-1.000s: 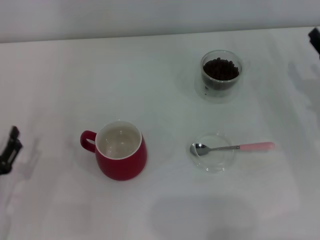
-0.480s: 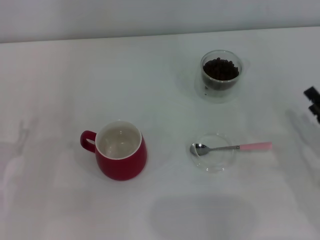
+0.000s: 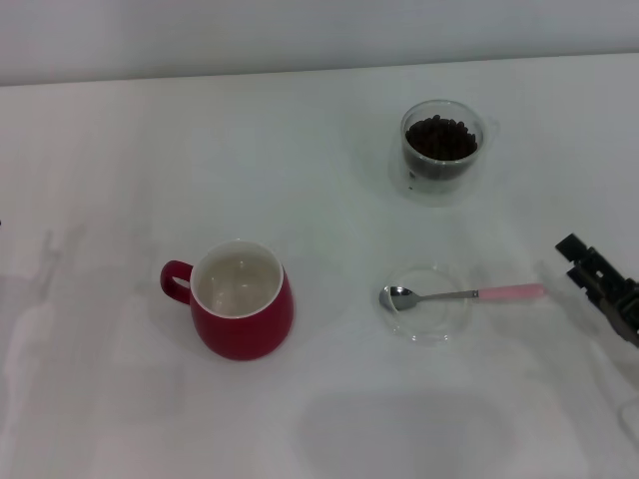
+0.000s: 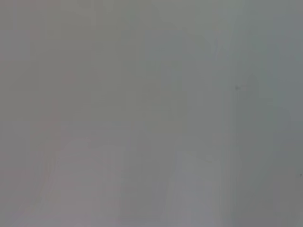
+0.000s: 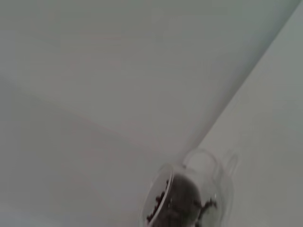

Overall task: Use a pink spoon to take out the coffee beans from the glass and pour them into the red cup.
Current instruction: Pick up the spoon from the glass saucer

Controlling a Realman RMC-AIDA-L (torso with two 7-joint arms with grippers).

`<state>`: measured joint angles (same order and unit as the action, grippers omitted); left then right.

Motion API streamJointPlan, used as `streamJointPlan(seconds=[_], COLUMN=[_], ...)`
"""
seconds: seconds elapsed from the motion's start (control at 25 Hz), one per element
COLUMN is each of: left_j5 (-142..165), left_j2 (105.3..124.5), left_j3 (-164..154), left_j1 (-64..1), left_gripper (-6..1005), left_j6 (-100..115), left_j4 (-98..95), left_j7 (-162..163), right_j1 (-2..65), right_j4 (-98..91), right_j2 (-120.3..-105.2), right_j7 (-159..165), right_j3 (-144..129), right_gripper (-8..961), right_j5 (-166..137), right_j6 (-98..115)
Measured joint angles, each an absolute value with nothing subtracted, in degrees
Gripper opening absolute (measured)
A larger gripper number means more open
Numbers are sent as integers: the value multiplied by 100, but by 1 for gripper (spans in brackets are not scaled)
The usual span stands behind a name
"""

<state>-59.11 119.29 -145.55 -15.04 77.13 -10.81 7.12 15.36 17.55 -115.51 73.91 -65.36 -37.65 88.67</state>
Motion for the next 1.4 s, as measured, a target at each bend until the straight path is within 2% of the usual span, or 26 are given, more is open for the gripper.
streamJointPlan(seconds=[0.88, 1.12, 1.32, 1.4], left_j5=[-5915, -5915, -5915, -5915], left_j2=[11944, 11944, 11944, 11945], left_j3=[-14576, -14578, -14568, -14559], left_j1=[-1556, -1556, -1556, -1556], left_gripper=[801, 800, 800, 800], left_j6=[7699, 7699, 7699, 7699], left_j4=[-1125, -1136, -1136, -1136], left_j7=[712, 712, 714, 715], right_j1=[1573, 1610, 1619, 1619], right_j4=[1712, 1714, 1714, 1714], right_j2=[-11583, -11592, -11593, -11592], right_j7=[7382, 7382, 7382, 7382], right_j3=[-5630, -5561, -5512, -5510], right_gripper=[787, 654, 599, 530], right_j5=[-5390, -5494, -5506, -5513], right_j6=[8415, 8393, 8387, 8385])
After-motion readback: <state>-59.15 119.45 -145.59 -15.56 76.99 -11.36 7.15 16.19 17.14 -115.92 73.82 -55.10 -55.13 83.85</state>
